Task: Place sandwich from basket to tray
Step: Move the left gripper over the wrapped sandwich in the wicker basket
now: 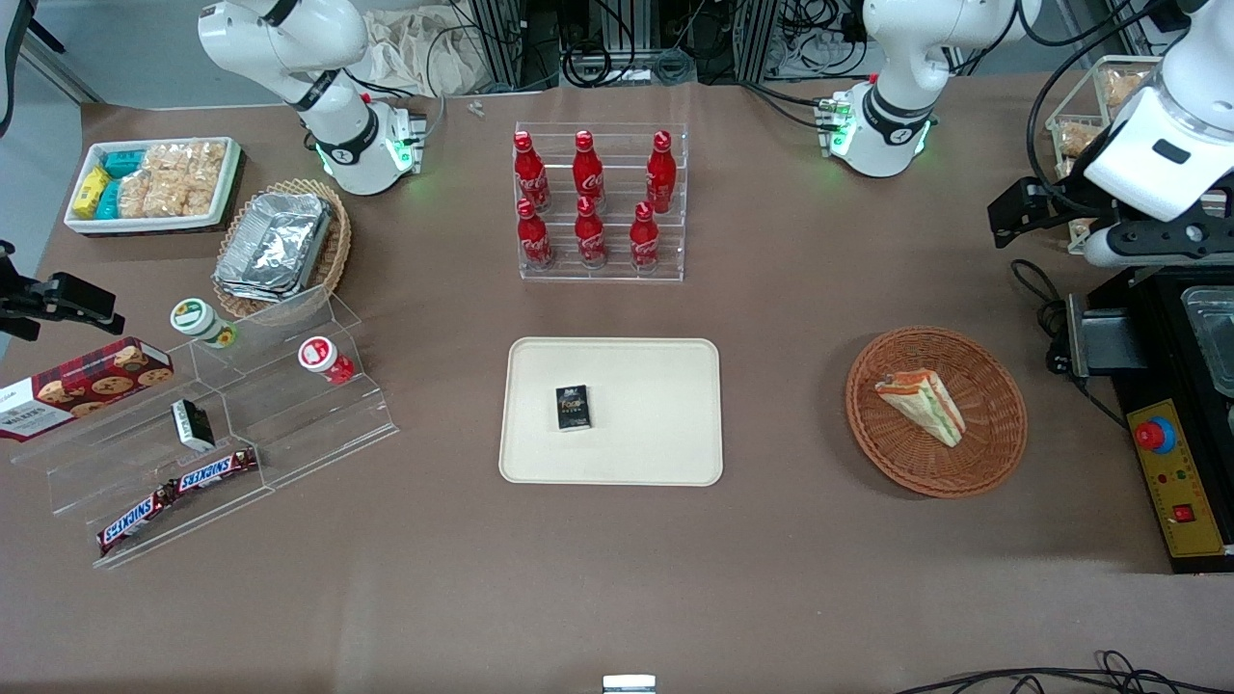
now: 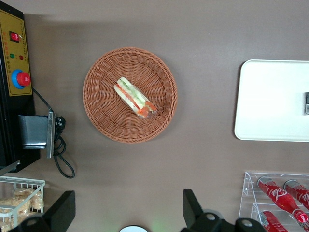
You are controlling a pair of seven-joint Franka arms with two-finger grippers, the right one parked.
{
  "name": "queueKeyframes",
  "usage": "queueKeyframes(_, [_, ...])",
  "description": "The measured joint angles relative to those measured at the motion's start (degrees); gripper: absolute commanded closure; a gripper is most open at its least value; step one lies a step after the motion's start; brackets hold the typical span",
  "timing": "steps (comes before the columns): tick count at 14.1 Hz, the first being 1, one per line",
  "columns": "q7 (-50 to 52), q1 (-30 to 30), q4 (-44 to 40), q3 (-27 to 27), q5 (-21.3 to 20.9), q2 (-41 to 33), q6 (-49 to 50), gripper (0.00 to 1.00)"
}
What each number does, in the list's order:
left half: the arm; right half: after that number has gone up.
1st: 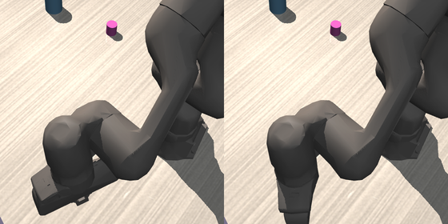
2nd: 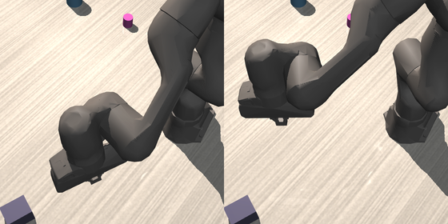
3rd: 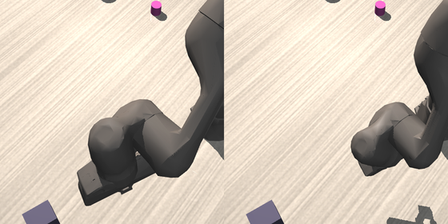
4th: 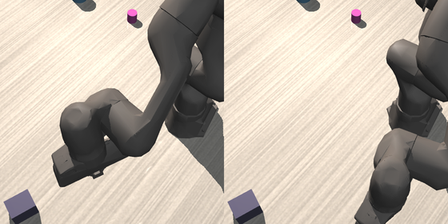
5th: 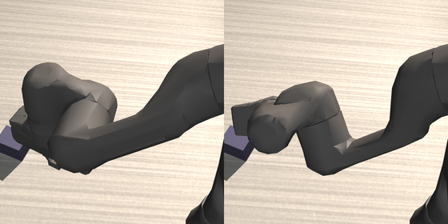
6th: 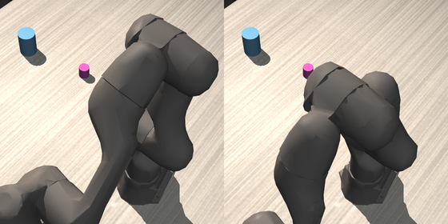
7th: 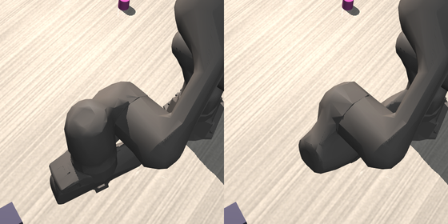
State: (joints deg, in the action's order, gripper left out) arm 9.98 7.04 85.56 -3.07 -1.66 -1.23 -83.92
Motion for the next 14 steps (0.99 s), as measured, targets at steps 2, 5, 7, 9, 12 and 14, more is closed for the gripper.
queueKeyframes(2, [0.00,0.00,0.00,0.00,0.00,0.08,0.02,0.00])
queueKeyframes(5, [0.28,0.00,0.06,0.04,0.00,0.32,0.08,0.00])
queueKeyframes(7, [2.54,-0.02,1.00,0.16,0.00,0.68,0.11,0.00])
queueKeyframes(9, [6.36,-0.05,3.28,0.34,0.00,1.46,-1.00,0.00])
queueKeyframes(12, [11.26,-0.59,10.04,0.88,0.00,2.30,-8.64,0.00])
queueKeyframes(14, [13.72,-1.03,15.94,1.29,0.01,2.45,-14.60,0.00])
